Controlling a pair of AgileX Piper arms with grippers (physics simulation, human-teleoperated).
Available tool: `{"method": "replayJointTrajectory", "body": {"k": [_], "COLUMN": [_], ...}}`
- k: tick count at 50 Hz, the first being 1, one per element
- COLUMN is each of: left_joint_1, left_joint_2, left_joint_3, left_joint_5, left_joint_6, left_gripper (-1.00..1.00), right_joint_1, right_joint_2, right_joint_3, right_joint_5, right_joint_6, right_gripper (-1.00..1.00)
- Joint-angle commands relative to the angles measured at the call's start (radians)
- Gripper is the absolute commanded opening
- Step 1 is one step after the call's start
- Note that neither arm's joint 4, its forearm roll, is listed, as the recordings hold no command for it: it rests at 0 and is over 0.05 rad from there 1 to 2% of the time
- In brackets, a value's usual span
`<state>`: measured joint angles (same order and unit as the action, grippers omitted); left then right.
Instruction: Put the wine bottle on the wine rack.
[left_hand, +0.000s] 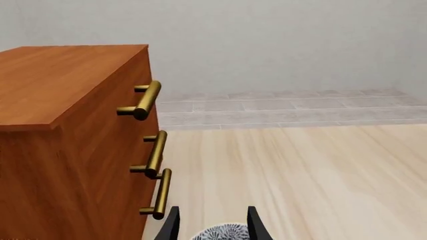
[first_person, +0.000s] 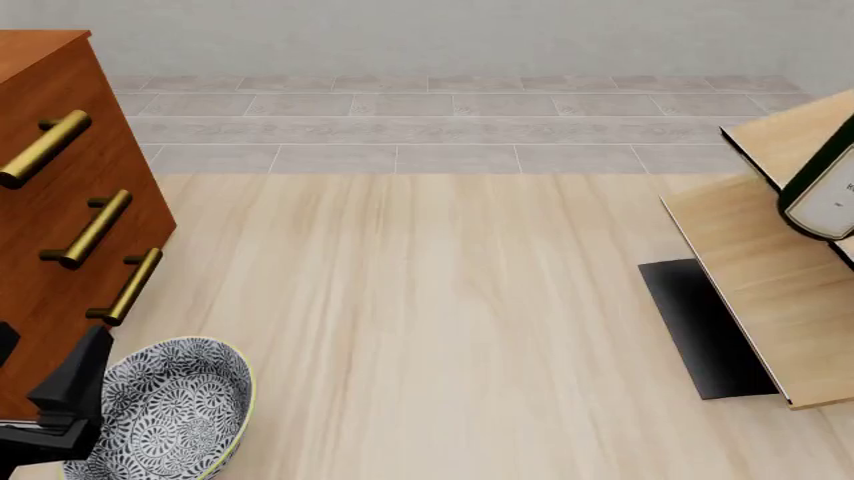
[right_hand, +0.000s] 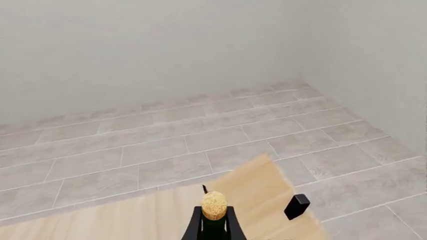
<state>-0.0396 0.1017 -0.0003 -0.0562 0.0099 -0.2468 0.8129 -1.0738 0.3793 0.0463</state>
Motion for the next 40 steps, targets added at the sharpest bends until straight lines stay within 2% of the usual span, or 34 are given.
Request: {"method": "replayJointTrajectory", "body": {"k": [1, 8, 40], "left_joint_1": [-0.002, 0.000, -0.002], "left_joint_2": [0.010, 0.009, 0.010], "left_joint_3": [0.000, 0.000, 0.000], "left_joint_5": [-0.009, -0.006, 0.002], "left_joint_6": [0.000, -0.001, -0.004], "left_gripper": [1.00, 1.00, 1.00], "right_joint_1": [-0.022, -0.029, -0.112], "right_joint_2": [0.017, 0.036, 0.125], "right_joint_3": [0.017, 0.028, 0.036], "right_joint_5": [-0.034, -0.052, -0.105], "right_joint_6": [0.036, 0.065, 0.050], "right_gripper": [-1.00, -1.00, -1.00]}}
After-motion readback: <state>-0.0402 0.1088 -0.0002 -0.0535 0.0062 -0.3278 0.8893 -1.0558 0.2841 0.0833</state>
